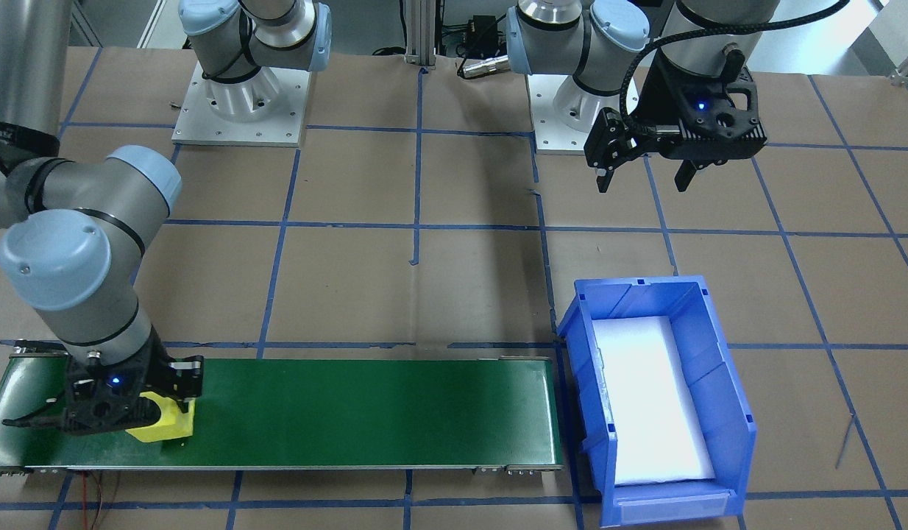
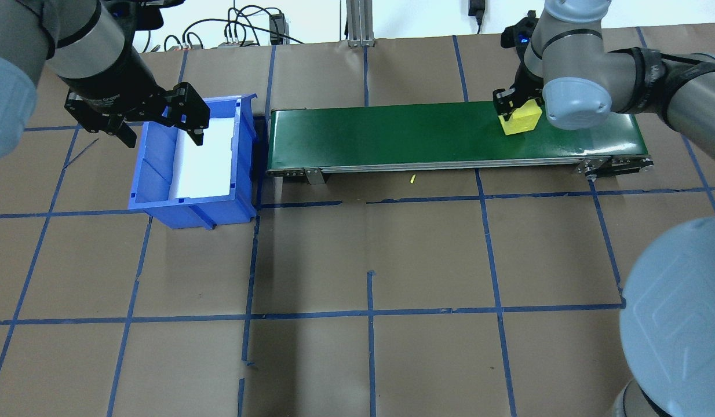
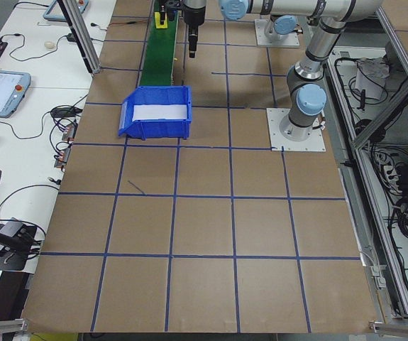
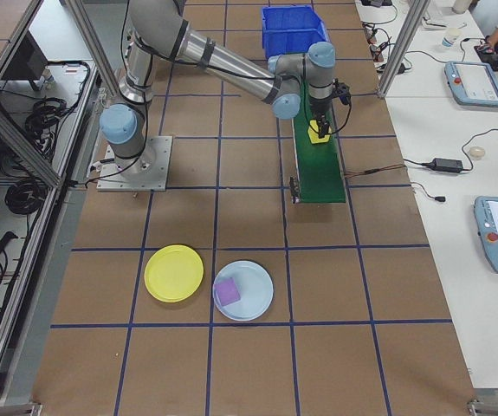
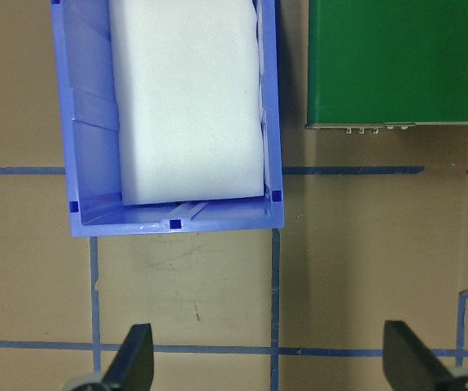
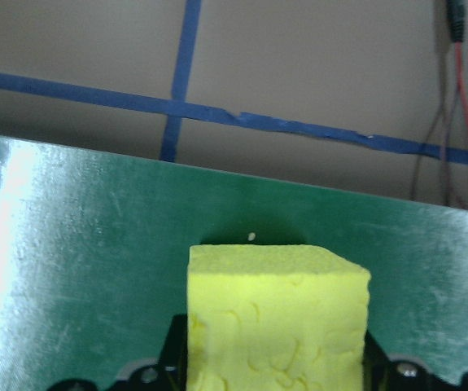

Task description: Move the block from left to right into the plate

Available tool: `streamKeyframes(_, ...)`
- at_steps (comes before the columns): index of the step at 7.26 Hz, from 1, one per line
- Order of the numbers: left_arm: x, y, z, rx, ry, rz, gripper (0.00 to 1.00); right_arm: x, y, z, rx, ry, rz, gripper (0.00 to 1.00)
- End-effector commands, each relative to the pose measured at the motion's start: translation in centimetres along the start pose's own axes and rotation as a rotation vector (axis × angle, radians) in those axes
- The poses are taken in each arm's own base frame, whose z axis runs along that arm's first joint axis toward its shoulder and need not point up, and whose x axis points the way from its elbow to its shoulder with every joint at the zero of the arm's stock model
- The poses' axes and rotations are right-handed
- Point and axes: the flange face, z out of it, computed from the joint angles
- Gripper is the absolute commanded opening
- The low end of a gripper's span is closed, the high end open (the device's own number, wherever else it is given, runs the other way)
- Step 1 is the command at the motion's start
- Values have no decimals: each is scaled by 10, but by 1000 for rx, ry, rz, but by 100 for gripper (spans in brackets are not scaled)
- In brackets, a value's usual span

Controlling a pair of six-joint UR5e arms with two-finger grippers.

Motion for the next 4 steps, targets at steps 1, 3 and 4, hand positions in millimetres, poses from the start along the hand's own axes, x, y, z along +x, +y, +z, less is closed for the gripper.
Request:
streamKeyframes(1, 0, 0, 0, 0, 0, 0, 100, 86, 51, -12, -74, 124, -134, 24)
streamKeyframes(3, 0, 0, 0, 0, -1, 0, 100, 202, 137, -2, -128, 52, -34, 31)
streamKeyframes(4, 0, 0, -1, 1, 0, 0, 100, 244, 173, 1, -157, 41, -5, 33)
